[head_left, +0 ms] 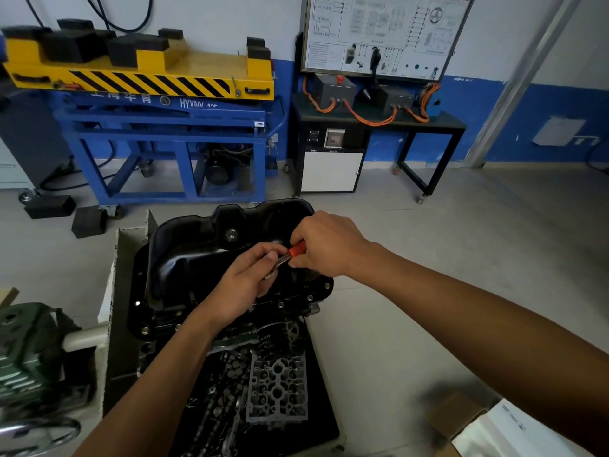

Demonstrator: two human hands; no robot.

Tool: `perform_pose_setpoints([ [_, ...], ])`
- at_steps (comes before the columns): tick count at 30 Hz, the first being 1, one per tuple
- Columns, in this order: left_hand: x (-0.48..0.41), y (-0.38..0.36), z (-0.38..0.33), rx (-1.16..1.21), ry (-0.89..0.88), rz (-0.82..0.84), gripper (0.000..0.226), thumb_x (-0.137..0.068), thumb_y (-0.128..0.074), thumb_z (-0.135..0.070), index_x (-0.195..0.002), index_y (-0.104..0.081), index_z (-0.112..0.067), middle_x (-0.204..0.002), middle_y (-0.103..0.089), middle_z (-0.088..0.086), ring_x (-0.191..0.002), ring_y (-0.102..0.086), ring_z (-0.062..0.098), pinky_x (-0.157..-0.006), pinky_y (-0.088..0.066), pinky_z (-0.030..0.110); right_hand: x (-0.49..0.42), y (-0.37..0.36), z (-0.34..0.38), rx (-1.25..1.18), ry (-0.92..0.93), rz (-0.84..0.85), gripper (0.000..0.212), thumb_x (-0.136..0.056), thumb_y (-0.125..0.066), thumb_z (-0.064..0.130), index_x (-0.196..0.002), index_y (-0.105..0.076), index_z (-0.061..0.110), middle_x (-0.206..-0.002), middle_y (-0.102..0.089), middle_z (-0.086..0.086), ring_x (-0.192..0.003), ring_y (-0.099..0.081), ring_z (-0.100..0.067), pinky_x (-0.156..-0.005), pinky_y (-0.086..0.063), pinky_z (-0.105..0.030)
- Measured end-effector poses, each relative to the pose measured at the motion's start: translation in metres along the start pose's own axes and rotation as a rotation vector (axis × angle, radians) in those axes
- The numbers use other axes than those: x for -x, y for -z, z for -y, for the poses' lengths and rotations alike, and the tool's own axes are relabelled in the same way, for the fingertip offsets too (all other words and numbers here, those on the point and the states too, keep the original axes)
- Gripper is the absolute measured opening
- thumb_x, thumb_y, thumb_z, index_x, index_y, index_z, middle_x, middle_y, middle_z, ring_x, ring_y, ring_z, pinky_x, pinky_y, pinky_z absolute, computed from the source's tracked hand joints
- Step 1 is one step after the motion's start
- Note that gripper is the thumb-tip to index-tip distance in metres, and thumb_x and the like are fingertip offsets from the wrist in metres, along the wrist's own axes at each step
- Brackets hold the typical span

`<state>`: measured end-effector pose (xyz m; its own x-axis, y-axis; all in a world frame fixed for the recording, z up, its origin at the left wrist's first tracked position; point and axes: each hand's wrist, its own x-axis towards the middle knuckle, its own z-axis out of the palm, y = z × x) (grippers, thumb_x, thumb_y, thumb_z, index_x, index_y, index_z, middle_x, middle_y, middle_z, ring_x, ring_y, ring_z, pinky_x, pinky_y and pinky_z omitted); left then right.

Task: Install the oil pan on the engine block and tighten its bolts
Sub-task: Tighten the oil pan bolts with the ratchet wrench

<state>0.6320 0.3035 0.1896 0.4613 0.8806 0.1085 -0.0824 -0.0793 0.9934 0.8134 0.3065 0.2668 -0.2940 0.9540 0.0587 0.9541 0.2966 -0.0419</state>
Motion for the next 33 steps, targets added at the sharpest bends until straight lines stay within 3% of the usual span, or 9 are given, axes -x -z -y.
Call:
perform_pose_setpoints([
  [7,0.0,-0.004,0.007,0.069,-0.083,-0.357,0.023,-0.106,-0.046,-0.021,-0.096,-0.065,-0.013,-0.059,-0.05,-0.008,-0.049,-0.041,0.006,-0.049,-0.037,0.02,0.015,-0.003,0.01,-0.046,0.016,0.008,0.032,-0.085,-0.071,0.047,-0.074,-0.063,0.018,-0.064,-0.054,0.003,-0.062,-0.054,-0.018,-0.052,-0.039,-0.028],
  [12,-0.004,-0.008,0.009,0.057,-0.099,-0.512,0.025,-0.105,-0.048,-0.019,-0.086,-0.064,-0.017,-0.058,-0.052,-0.01,-0.053,-0.045,0.005,-0.049,-0.04,0.018,0.035,0.002,0.035,-0.255,0.09,0.112,0.048,-0.083,-0.071,0.051,-0.053,-0.057,0.016,-0.049,-0.06,0.001,-0.049,-0.057,-0.012,-0.053,-0.051,-0.032],
  [17,-0.001,-0.009,0.006,-0.063,-0.155,-0.438,0.027,-0.107,-0.044,-0.015,-0.088,-0.064,-0.016,-0.059,-0.052,-0.013,-0.055,-0.045,0.001,-0.054,-0.041,0.014,0.043,-0.005,0.053,-0.341,0.145,0.133,0.057,-0.081,-0.074,0.052,-0.048,-0.044,0.017,-0.043,-0.041,0.003,-0.04,-0.04,-0.014,-0.049,-0.043,-0.034],
  [21,0.002,-0.005,0.004,-0.005,-0.104,-0.399,0.031,-0.108,-0.038,-0.014,-0.089,-0.061,-0.017,-0.058,-0.046,-0.01,-0.054,-0.04,0.004,-0.053,-0.037,0.016,0.037,-0.003,0.046,-0.451,0.118,0.194,0.053,-0.08,-0.078,0.047,-0.053,-0.052,0.01,-0.048,-0.048,-0.003,-0.045,-0.043,-0.016,-0.052,-0.042,-0.037],
  [27,0.005,-0.002,0.004,0.078,-0.105,-0.266,0.028,-0.101,-0.041,-0.023,-0.086,-0.064,-0.024,-0.061,-0.047,-0.006,-0.056,-0.042,0.006,-0.053,-0.039,0.017,0.034,-0.004,0.042,-0.426,0.155,0.245,0.054,-0.077,-0.079,0.051,-0.057,-0.06,0.004,-0.054,-0.058,-0.011,-0.046,-0.047,-0.017,-0.051,-0.04,-0.034],
  [33,0.003,0.004,0.007,0.107,-0.058,-0.228,0.027,-0.094,-0.043,-0.033,-0.084,-0.067,-0.028,-0.059,-0.044,-0.002,-0.054,-0.041,0.005,-0.05,-0.038,0.017,0.028,0.004,0.037,-0.345,0.141,0.281,0.051,-0.077,-0.08,0.049,-0.054,-0.06,0.008,-0.046,-0.052,0.002,-0.043,-0.047,-0.008,-0.049,-0.038,-0.029],
])
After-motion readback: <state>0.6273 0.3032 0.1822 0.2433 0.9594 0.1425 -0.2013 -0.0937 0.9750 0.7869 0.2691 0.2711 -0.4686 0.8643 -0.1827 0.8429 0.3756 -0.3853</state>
